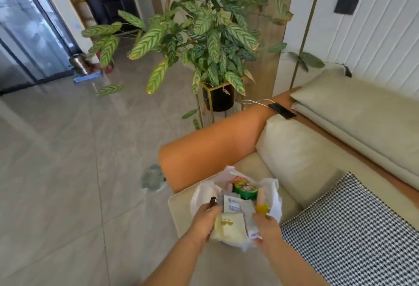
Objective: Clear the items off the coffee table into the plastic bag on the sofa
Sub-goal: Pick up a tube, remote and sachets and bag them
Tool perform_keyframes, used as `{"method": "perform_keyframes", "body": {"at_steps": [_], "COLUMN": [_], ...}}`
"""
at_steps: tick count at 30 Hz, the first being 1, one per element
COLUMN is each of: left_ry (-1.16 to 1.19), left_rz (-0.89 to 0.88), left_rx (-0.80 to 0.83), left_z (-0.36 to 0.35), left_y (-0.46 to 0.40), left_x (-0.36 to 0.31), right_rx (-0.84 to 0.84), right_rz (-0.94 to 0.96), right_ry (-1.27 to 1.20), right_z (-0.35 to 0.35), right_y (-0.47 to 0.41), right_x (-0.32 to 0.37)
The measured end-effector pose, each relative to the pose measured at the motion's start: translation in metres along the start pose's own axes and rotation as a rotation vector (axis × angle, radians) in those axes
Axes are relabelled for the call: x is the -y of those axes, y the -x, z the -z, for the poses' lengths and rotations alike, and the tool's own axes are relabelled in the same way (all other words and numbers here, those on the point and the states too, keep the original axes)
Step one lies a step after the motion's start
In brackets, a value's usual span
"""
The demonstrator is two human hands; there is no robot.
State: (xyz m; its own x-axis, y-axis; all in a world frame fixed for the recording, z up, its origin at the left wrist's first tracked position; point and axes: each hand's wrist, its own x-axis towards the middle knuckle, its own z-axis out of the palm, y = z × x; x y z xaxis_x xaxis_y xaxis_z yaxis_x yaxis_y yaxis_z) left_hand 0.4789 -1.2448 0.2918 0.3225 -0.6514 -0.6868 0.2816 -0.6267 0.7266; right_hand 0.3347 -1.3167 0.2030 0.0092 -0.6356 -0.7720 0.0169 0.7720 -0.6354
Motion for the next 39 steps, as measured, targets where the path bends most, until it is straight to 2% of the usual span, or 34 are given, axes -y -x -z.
{"method": "perform_keyframes", "body": {"at_steps": [6, 10, 14, 19, 24, 28, 32, 33, 39], "left_ry": [-0.14, -0.079, -0.165, -0.156, -0.37, -0.428, -0.34, -0.336, -0.338], "left_rz": [0.117, 0.234, 0.268, 0.299, 0.247, 0.172, 0.224, 0.228, 0.109], "left_rx": [0.018, -0.013, -0.06, 0.013, 0.039, 0.058, 0.057, 0.046, 0.006], "left_z": [-0.025, -0.03, -0.045, -0.057, -0.055, -0.043, -0.03, -0.026, 0.023], "left_y": [-0.075, -0.117, -0.177, -0.209, -0.199, -0.175, -0.136, -0.122, -0.039], "left_x": [-0.018, -0.027, -0.023, -0.027, -0.022, -0.017, -0.016, -0.017, 0.008], "right_rx": [-0.065, -0.135, -0.268, -0.253, -0.231, -0.148, -0.088, -0.051, 0.272], "right_rz": [-0.09, -0.119, -0.142, -0.037, -0.058, -0.027, 0.003, 0.021, 0.108], "right_ry": [0.07, 0.178, 0.148, 0.039, 0.298, 0.413, 0.477, 0.454, 0.698], "right_z": [-0.022, -0.037, -0.049, -0.055, -0.057, -0.062, -0.06, -0.058, -0.071], "right_y": [-0.027, -0.072, -0.078, -0.096, -0.088, -0.058, -0.034, -0.029, 0.025], "right_x": [0.023, 0.012, 0.035, 0.046, 0.043, 0.051, 0.054, 0.052, 0.03]}}
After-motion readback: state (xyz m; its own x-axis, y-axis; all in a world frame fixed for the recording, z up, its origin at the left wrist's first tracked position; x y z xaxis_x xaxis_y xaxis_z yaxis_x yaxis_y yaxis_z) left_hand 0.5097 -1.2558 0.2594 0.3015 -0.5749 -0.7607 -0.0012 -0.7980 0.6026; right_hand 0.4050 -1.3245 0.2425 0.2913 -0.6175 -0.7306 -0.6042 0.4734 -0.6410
